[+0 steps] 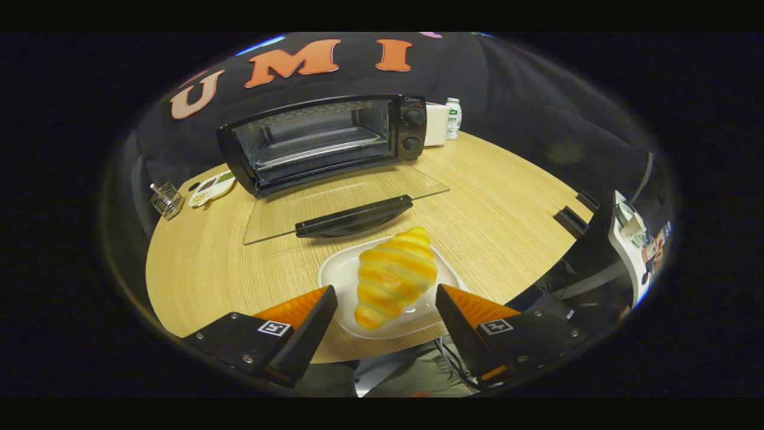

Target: Open the toaster oven, put the food inside, and close the toaster oven door.

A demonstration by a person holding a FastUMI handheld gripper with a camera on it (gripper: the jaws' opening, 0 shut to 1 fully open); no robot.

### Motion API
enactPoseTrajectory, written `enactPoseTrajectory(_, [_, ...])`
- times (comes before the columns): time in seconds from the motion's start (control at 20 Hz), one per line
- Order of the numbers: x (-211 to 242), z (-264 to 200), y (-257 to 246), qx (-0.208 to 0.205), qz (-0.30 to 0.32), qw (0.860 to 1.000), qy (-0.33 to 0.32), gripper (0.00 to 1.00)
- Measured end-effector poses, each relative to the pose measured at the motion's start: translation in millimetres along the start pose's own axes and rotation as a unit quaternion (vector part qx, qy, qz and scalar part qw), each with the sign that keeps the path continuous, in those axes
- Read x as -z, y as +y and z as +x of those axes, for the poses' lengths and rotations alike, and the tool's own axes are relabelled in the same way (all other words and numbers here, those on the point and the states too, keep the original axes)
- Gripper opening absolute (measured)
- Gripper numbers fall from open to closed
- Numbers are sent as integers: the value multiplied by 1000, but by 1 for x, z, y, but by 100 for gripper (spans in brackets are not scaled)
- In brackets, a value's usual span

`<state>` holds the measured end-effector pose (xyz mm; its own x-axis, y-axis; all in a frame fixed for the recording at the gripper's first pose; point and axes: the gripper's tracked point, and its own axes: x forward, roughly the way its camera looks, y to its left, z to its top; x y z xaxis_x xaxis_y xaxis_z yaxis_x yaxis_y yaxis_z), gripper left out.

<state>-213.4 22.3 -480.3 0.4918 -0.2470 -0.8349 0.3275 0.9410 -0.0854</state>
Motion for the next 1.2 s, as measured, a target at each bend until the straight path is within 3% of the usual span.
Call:
enactPoseTrajectory(0.3, [23, 12, 1, 15, 44, 999, 24, 98])
enactPoseTrajectory(0.5, [24, 14, 7, 5, 52, 998, 27, 73])
enactPoseTrajectory(0.65, [25, 12, 6, 3, 60, 998, 31, 44])
enactPoseTrajectory(0.8, [16, 1, 6, -15, 90, 996, 21, 30])
enactPoseTrajectory(0.95, [-4, -15, -6, -30, 109, 994, 0, 23])
enactPoseTrajectory(1.2, [-56, -37, -18, -80, 162, 983, -39, 23])
